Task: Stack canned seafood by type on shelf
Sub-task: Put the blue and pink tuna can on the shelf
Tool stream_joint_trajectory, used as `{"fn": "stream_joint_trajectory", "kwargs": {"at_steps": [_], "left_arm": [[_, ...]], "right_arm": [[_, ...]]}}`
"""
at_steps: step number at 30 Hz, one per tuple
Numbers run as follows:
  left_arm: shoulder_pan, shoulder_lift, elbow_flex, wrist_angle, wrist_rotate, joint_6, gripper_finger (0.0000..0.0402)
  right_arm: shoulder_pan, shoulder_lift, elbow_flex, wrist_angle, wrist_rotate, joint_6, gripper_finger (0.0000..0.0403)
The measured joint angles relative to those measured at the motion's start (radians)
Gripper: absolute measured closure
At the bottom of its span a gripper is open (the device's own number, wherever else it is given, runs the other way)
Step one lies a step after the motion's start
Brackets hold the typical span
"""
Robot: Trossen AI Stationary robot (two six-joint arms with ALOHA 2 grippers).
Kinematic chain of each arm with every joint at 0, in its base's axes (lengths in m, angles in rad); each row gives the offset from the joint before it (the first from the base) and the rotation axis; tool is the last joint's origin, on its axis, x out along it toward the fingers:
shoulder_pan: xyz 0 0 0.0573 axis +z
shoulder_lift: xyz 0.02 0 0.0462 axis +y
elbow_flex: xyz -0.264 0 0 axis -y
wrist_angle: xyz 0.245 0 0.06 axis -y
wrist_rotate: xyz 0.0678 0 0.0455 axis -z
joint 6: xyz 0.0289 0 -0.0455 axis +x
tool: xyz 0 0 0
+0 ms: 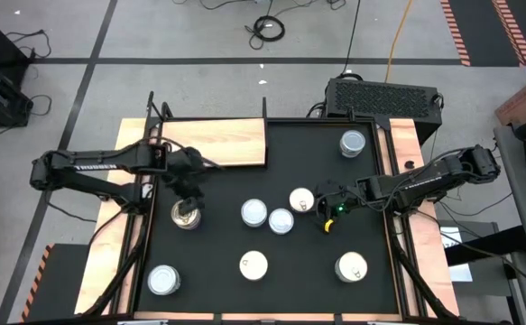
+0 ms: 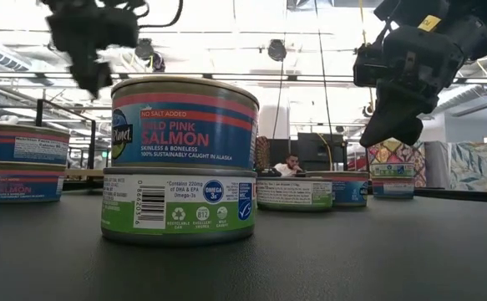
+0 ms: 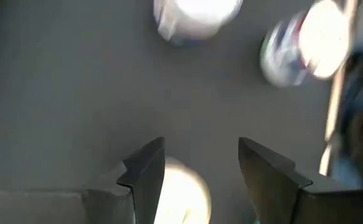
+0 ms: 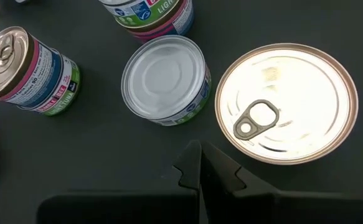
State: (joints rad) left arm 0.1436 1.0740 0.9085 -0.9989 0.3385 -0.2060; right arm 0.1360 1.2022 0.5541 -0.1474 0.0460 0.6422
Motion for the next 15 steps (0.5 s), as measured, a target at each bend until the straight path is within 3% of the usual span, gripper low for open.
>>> {"fn": "stream_joint_trajectory", "kwargs": {"at_steps": [4,8,15], "left_arm": [[0.000,0.000,0.000,-0.167,-0.050,0.110,0.0199],[0.009,-0.006,0.000,-0.170,-0.118,0.162,0.0199],[0.045,-0.006,-0.062,-0.126,-0.113,0.196,0.0199]], "right_arm": [[0.000,0.000,0.000,0.002,0.000,0.000,0.0403],[0.000,0.000,0.000,0.002,0.000,0.004,0.0403],[0.001,0.000,0.000,0.002,0.000,0.003,0.0403]]}}
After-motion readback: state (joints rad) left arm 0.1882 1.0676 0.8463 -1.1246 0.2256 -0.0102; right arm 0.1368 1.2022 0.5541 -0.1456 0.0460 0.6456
